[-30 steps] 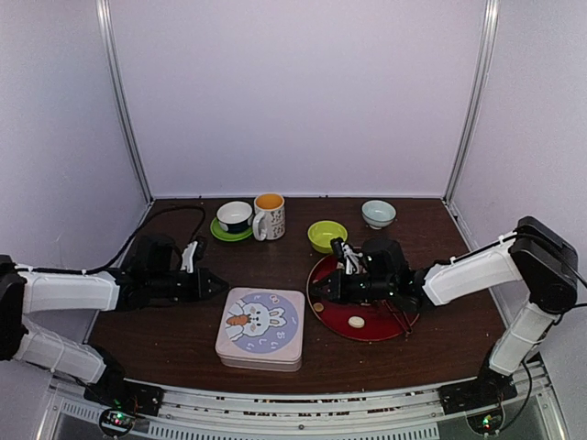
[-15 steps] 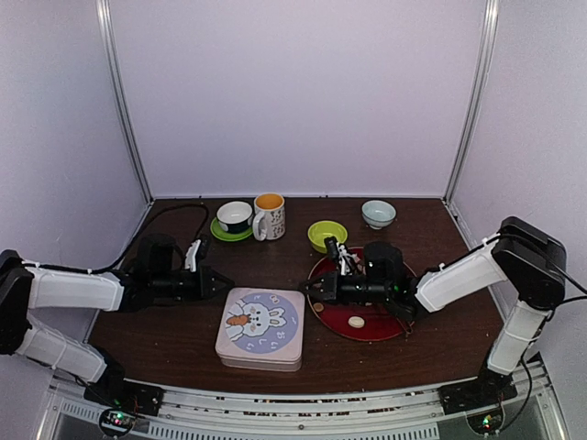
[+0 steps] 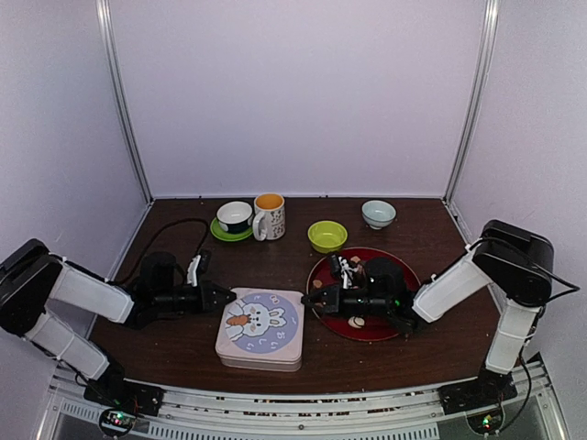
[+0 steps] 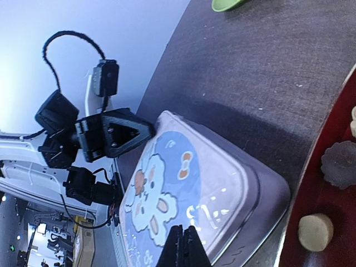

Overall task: Pack the chocolate
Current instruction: Press the box lid onto the packing box.

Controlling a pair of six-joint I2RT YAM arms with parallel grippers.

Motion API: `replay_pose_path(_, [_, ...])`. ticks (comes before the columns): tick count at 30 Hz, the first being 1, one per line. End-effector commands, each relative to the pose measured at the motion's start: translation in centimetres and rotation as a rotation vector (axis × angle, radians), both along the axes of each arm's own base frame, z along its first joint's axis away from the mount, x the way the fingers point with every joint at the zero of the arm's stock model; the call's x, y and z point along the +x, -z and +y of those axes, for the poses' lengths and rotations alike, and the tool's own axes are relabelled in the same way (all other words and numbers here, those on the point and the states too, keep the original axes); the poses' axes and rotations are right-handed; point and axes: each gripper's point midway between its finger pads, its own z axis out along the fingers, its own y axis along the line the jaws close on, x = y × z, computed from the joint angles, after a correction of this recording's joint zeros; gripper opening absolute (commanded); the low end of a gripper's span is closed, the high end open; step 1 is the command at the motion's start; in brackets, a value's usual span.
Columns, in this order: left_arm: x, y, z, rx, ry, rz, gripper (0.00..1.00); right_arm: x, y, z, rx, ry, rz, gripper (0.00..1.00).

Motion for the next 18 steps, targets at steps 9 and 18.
replay_pose_path(9, [-3.0, 1.3, 0.5, -0.193, -0.005, 0.064, 0.0, -5.1, 2.0, 1.9, 0.076, -0.13, 0.018, 0.0])
replay_pose_path(18, [-5.0, -0.4, 0.3, -0.153, 0.016, 0.042, 0.0, -6.2, -1.0, 0.7, 0.084, -0.149, -0.065, 0.0])
